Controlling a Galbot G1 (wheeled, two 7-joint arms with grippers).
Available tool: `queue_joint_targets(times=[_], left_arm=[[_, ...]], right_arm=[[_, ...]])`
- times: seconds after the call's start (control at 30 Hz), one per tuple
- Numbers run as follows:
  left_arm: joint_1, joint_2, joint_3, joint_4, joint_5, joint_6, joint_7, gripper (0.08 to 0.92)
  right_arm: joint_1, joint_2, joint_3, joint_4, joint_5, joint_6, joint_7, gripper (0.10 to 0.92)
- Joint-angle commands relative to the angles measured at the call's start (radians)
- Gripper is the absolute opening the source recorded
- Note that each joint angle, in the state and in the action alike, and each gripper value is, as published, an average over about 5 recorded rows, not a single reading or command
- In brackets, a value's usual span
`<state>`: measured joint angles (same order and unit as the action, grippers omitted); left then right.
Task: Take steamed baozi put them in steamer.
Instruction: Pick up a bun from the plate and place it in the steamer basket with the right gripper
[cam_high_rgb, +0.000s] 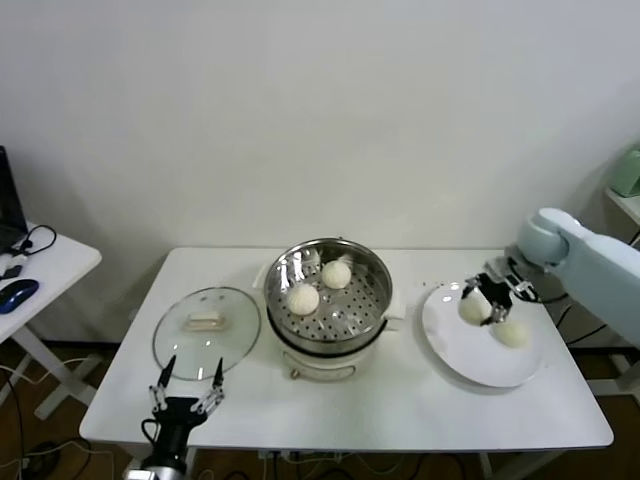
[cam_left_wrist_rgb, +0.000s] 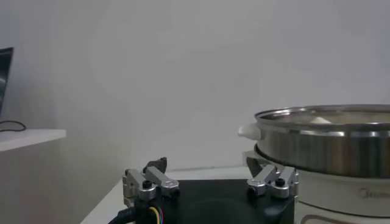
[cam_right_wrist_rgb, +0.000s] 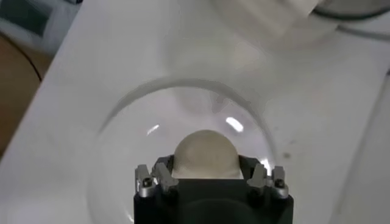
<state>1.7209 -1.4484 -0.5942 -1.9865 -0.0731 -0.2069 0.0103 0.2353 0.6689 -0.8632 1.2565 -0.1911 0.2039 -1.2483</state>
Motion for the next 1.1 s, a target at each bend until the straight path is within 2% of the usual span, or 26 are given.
queue_joint_targets(times=[0.03, 0.27, 0.43, 0.73, 1.1], left_arm=[[0.002, -0.006, 0.013, 0.0, 0.023, 0.0, 0.0, 0.823], [0.008, -0.004, 0.009, 0.0, 0.023, 0.0, -0.001, 0.823], [0.012, -0.001, 0.007, 0.001, 0.024, -0.001, -0.003, 0.823], [0.024, -0.001, 0.006, -0.002, 0.024, -0.004, -0.008, 0.823], [0.047, 0.004, 0.006, 0.009, 0.023, -0.01, -0.012, 0.823]], right_arm=[[0.339, 0.128, -0.089, 0.243, -0.212, 0.25, -0.039, 0.704], [0.355, 0.236, -0.121, 0.395, -0.253, 0.263, -0.031, 0.704], [0.298, 0.292, -0.164, 0.444, -0.258, 0.244, -0.021, 0.704], [0.235, 0.395, -0.242, 0.409, -0.225, 0.221, -0.005, 0.704], [0.239, 0.473, -0.354, 0.318, -0.074, 0.199, 0.001, 0.704]])
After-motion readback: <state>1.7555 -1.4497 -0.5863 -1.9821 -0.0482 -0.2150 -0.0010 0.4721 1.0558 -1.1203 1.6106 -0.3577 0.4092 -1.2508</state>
